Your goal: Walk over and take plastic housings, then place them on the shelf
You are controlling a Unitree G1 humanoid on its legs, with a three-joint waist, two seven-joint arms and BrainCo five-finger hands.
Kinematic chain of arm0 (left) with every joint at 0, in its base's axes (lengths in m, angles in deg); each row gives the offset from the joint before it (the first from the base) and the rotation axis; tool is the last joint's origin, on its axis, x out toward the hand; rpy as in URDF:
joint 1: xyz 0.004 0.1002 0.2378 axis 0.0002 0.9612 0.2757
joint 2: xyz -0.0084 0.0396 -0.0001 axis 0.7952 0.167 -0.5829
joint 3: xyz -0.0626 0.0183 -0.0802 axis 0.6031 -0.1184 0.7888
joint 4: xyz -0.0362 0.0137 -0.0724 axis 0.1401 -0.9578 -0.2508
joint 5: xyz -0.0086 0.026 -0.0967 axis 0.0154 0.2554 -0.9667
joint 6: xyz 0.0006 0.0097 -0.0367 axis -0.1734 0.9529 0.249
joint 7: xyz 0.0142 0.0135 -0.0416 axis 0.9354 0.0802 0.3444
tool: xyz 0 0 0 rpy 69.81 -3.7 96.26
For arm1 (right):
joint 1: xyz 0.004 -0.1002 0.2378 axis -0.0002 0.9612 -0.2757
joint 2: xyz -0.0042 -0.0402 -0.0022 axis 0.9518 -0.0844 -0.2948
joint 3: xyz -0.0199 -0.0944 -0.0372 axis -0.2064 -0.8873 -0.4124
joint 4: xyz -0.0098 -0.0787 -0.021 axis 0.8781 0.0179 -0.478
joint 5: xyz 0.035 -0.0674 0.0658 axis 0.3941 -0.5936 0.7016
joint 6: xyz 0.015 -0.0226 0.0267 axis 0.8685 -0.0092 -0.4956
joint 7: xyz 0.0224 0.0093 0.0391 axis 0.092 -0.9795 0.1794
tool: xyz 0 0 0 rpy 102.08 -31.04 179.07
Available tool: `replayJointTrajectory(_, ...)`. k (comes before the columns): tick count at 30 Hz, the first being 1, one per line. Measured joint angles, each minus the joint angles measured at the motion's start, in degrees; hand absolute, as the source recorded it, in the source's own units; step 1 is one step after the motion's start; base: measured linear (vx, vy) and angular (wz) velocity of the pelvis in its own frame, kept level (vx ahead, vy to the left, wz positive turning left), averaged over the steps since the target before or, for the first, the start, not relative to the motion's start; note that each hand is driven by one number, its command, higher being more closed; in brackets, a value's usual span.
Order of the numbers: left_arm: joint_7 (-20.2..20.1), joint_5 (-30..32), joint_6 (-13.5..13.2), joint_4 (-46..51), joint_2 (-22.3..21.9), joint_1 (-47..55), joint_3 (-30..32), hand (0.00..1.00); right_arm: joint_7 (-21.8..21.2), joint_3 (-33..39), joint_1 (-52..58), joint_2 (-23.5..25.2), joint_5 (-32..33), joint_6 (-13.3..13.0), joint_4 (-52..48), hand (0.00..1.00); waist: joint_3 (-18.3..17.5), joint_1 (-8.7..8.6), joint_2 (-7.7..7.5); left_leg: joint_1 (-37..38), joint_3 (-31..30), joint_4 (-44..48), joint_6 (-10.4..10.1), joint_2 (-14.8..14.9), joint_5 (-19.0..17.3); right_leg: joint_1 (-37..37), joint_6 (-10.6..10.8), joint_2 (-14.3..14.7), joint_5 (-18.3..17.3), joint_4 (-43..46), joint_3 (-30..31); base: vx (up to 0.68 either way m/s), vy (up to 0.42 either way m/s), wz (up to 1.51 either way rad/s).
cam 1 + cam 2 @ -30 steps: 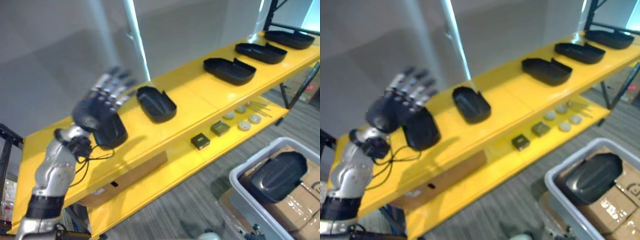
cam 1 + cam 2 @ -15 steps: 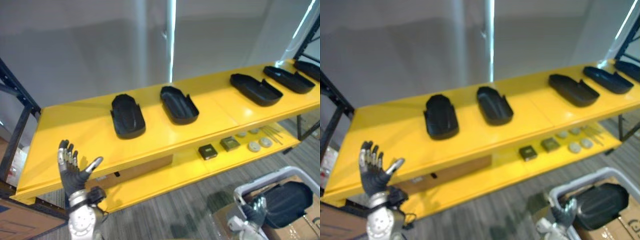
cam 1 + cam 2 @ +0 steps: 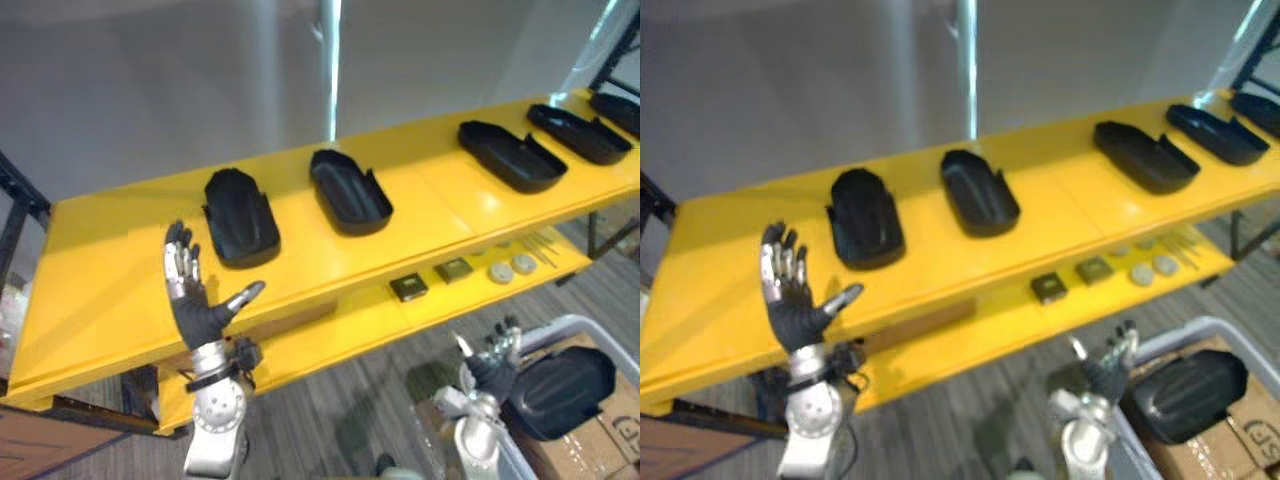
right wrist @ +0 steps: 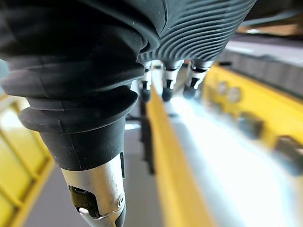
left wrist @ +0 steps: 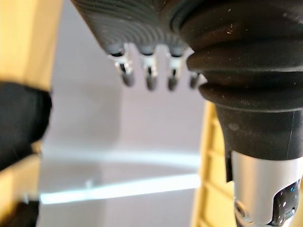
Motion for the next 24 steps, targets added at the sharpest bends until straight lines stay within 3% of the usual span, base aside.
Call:
replayJointTrajectory(6, -0.27, 0.02, 0.08, -0.09, 2.01, -4.45, -6.29, 0.0, -0.13, 1.91, 5.94, -1.33, 0.24, 0.42, -7.62, 0.0, 0.28, -3.49, 0.12, 2.78, 7.0, 2.06, -0.35, 0.77, -2.92, -1.48, 0.02, 1.45, 0.05, 1.11, 7.37, 0.01, 0.016, -0.67)
replayJointTrajectory(12, 3.45, 0.21, 0.67, -2.35, 2.61, -11.37, -7.33, 0.0, -6.81, 6.64, 11.98, -1.43, 8.33, 0.18, -10.16, 0.0, 0.31, -7.56, 0.08, 2.83, 11.39, 3.44, -0.12, 0.91, -4.59, -3.75, 0.47, 2.03, 0.77, 1.11, 11.95, -0.04, -0.006, -0.42)
replayJointTrajectory(17, 7.74, 0.8, 3.02, -2.9, 2.6, -11.74, -6.35, 0.0, -12.94, 5.01, 10.91, -1.34, 12.43, -0.23, -10.19, 0.0, 0.4, -6.84, 0.28, 2.3, 12.04, 5.38, 0.39, 1.02, -4.97, -4.83, 0.32, 2.75, 1.75, 0.72, 14.65, -0.05, -0.03, -0.26)
replayJointTrajectory(19, 10.07, 1.15, 4.2, -2.77, 2.56, -11.13, -3.71, 0.0, -15.67, 3.33, 8.74, -1.63, 13.13, -0.23, -10.1, 0.0, 0.52, -5.41, 0.21, -0.22, 4.22, 11.59, 3.46, 1.21, -6.79, -5.33, 0.22, 2.99, 2.2, 0.72, 17.63, -0.06, -0.056, -0.72)
replayJointTrajectory(20, 11.76, 2.09, 4.76, -1.93, 2.33, -9.91, -1.13, 0.0, -17.5, 1.68, 5.91, -2.57, 13.14, -0.21, -9.62, 0.0, 0.79, -4.47, 0.93, -2.54, -2.76, 16.45, 5.51, 1.11, -8.64, -5.92, -0.17, 3.49, 2.09, 0.77, 20.01, -0.07, -0.026, -1.1)
replayJointTrajectory(21, 13.07, 2.5, 4.92, -0.85, 2.12, -8.0, 0.89, 0.0, -18.87, 0.29, 2.92, -3.86, 13.03, -0.19, -8.68, 0.0, 1.2, -3.5, 1.73, -4.03, -8.61, 19.71, 6.07, 1.0, -11.1, -6.76, -0.49, 4.62, 2.19, 0.8, 22.66, -0.09, 0.042, -1.15)
replayJointTrajectory(23, 13.86, 3.01, 5.05, 1.29, 1.92, -4.07, 2.31, 0.0, -20.18, -0.92, -0.19, -5.43, 13.21, 0.05, -6.39, 0.0, 0.62, -2.34, 4.08, -4.18, -13.42, 20.15, 4.53, 1.09, -13.31, -8.22, -0.16, 6.21, 3.2, 0.64, 24.79, -0.06, 0.13, -0.87)
replayJointTrajectory(24, 13.8, 3.01, 4.9, 2.38, 1.72, -2.25, 2.68, 0.0, -20.53, -1.25, -1.22, -5.55, 14.2, 0.06, -5.76, 0.0, 0.45, -2.17, 4.47, -4.08, -12.58, 18.92, 3.71, 0.84, -13.78, -8.99, 0.25, 5.98, 3.61, 0.57, 25.14, -0.04, 0.112, -0.35)
